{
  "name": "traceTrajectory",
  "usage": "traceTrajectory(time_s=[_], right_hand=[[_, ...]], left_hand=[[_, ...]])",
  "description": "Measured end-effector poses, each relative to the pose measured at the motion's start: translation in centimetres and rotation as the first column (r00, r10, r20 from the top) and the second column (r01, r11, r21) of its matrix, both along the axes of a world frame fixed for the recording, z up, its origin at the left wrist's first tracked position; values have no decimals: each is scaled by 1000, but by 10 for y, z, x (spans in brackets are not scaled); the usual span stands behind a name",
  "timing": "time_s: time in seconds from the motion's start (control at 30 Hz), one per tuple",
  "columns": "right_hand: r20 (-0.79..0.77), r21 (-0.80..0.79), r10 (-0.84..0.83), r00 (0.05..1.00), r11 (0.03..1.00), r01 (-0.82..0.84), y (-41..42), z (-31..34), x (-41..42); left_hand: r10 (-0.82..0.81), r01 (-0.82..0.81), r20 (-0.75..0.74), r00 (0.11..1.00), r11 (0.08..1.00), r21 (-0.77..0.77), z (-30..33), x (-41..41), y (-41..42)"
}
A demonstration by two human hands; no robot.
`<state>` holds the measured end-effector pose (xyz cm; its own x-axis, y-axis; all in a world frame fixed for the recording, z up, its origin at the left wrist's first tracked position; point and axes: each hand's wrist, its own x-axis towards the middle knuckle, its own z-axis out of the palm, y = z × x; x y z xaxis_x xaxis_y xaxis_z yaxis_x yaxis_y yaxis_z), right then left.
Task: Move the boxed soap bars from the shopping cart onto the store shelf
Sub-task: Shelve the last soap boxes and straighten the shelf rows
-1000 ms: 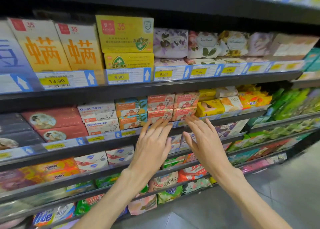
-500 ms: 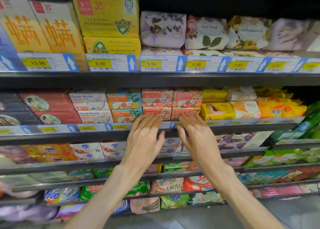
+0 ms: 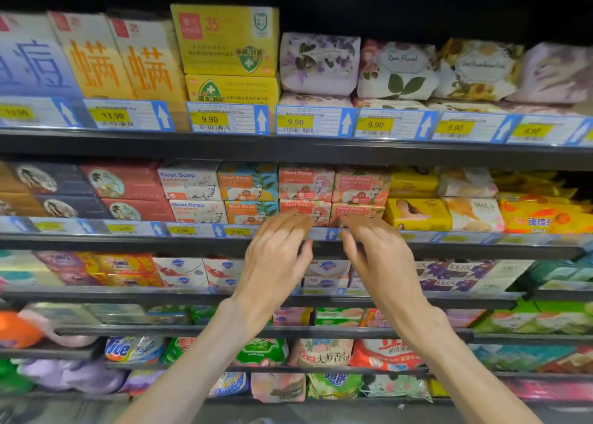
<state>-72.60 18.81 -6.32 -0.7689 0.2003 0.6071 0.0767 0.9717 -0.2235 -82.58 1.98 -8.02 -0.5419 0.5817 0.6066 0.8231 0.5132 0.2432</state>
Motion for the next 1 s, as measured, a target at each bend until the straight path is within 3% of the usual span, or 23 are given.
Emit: traceTrajectory(time_s=[0.13,0.23,0.4,0.5,1.0], right_hand=[[-172,27,43,984,999,-38,-2,22,-14],[-167,87,-50,985,994,65,-2,36,-35],[-169,135,-198,966,966,221,4,33,-62],[-90,140,-239,967,958,250,8,33,-75],[-60,177,-299,952,936,305,14,28,-87]], left_hand=[[52,-38,-107,993,991,129,19,-15,-5],[152,-132,-111,982,977,167,41,-29,-1],[272,-268,-59,960,961,75,46,-53,3],[343,-342,32,939,939,-22,48,-60,7],[319,-312,-103,942,947,79,36,-64,10]])
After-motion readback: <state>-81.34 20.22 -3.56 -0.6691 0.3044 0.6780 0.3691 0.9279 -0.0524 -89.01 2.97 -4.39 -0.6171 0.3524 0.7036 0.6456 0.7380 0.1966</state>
